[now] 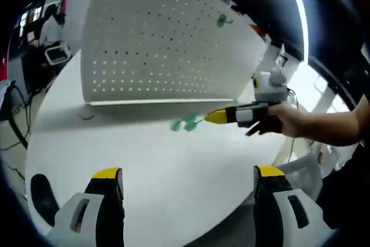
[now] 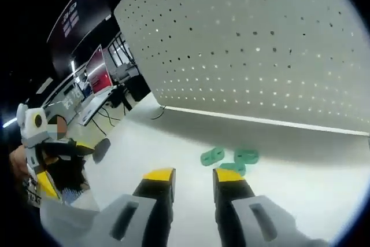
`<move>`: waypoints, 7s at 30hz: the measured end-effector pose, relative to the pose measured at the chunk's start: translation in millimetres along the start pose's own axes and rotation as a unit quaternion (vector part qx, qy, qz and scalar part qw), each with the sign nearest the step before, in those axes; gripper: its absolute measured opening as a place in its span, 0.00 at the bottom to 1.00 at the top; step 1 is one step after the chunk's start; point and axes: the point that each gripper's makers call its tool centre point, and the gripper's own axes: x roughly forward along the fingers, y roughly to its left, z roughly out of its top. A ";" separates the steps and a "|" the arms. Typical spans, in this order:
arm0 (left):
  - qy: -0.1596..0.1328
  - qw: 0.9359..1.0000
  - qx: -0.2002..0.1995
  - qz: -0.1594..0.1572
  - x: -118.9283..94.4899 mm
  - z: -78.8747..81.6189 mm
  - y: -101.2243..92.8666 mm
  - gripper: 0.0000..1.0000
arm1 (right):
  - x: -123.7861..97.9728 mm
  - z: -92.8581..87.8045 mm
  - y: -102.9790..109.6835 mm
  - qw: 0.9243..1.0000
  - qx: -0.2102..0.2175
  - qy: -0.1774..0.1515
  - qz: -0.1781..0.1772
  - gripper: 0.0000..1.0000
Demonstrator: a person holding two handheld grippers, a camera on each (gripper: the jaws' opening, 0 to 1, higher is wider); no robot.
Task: Insert the hook assembly into the mounting plate slot until the hook locks in place.
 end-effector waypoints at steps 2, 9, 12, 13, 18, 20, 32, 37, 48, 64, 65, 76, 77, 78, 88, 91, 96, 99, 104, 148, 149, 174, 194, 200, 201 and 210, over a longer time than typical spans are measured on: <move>0.002 1.000 -0.001 0.000 0.9 -0.7 0.5 0.95 | 8.7 1.1 -3.1 1.000 0.005 0.003 -0.004 0.22; 0.006 1.000 -0.006 -0.001 4.1 -3.1 3.2 0.94 | 36.4 2.1 -14.0 0.999 0.037 0.016 -0.023 0.22; 0.005 1.000 -0.009 -0.002 4.9 -3.0 4.4 0.94 | 45.2 2.0 -18.2 0.998 0.050 0.020 -0.028 0.21; 0.005 1.000 -0.010 -0.002 5.1 -3.2 5.1 0.94 | 48.2 2.4 -19.8 0.998 0.054 0.022 -0.030 0.21; 0.009 1.000 -0.014 -0.001 6.6 -6.2 7.9 0.94 | 58.7 1.6 -27.0 0.996 0.067 0.030 -0.043 0.20; 0.010 1.000 -0.016 -0.001 7.2 -7.0 8.5 0.94 | 61.3 1.7 -27.5 0.996 0.072 0.033 -0.043 0.19; 0.014 1.000 -0.021 -0.004 11.4 -8.0 8.4 0.94 | 75.3 -4.0 -33.9 0.992 0.098 0.060 -0.060 0.10; 0.014 1.000 -0.021 -0.003 11.4 -7.7 8.9 0.93 | 75.1 -5.3 -33.4 0.991 0.104 0.065 -0.061 0.06; 0.017 1.000 -0.019 -0.007 12.4 -8.5 4.6 0.93 | 71.8 -6.7 -28.8 0.991 0.095 0.070 -0.056 0.04; 0.014 1.000 -0.016 -0.006 11.6 -7.0 1.9 0.93 | 58.1 3.2 -30.1 0.994 0.079 0.047 -0.058 0.00; 0.014 1.000 -0.015 -0.007 11.8 -6.7 1.8 0.93 | 56.9 4.8 -30.1 0.994 0.079 0.045 -0.058 0.00; 0.006 1.000 -0.004 -0.007 12.3 6.0 0.2 0.93 | 30.0 46.4 -15.0 0.996 0.081 -0.020 -0.037 0.00; 0.003 1.000 -0.004 -0.006 12.1 8.5 0.6 0.93 | 27.2 48.2 -14.0 0.996 0.079 -0.023 -0.037 0.00; 0.003 1.000 -0.003 -0.006 12.0 9.8 0.8 0.92 | 22.5 52.7 -10.9 0.996 0.076 -0.030 -0.034 0.00; -0.024 1.000 -0.003 -0.019 13.6 35.5 -5.8 0.87 | -28.0 84.4 38.5 0.994 0.048 -0.094 0.014 0.00; -0.033 0.999 -0.003 -0.027 14.2 44.2 -11.8 0.83 | -43.5 89.5 54.2 0.993 0.048 -0.109 0.029 0.00; -0.056 0.998 0.003 -0.037 15.2 58.5 -20.6 0.78 | -63.3 93.5 79.4 0.990 0.045 -0.127 0.052 0.00; -0.064 0.997 0.000 -0.049 15.6 64.4 -27.0 0.73 | -71.1 90.0 94.2 0.989 0.041 -0.131 0.062 0.00; -0.070 0.996 -0.006 -0.063 15.1 70.1 -34.8 0.62 | -76.9 81.9 109.5 0.988 0.036 -0.132 0.075 0.00; -0.082 0.989 -0.019 -0.124 2.6 80.6 -74.5 0.01 | -109.3 70.0 155.3 0.982 0.033 -0.158 0.101 0.00; -0.085 0.989 -0.014 -0.122 1.8 82.2 -74.9 0.01 | -109.6 70.8 156.0 0.982 0.032 -0.158 0.101 0.00; -0.169 0.979 0.081 -0.079 -13.0 111.9 -81.1 0.01 | -126.4 82.0 164.8 0.974 0.063 -0.184 0.112 0.11; -0.206 0.970 0.103 -0.076 -19.6 121.4 -89.2 0.01 | -127.1 92.3 168.3 0.971 0.045 -0.211 0.100 0.01; -0.190 0.969 0.149 -0.053 -20.4 119.5 -86.6 0.02 | -125.0 91.3 172.2 0.972 0.034 -0.208 0.105 0.00; -0.187 0.969 0.152 -0.051 -20.0 118.9 -85.7 0.03 | -124.5 90.9 172.8 0.972 0.032 -0.206 0.106 0.00; -0.175 0.969 0.165 -0.050 -16.6 111.4 -83.7 0.18 | -123.4 92.0 180.7 0.972 -0.004 -0.201 0.119 0.00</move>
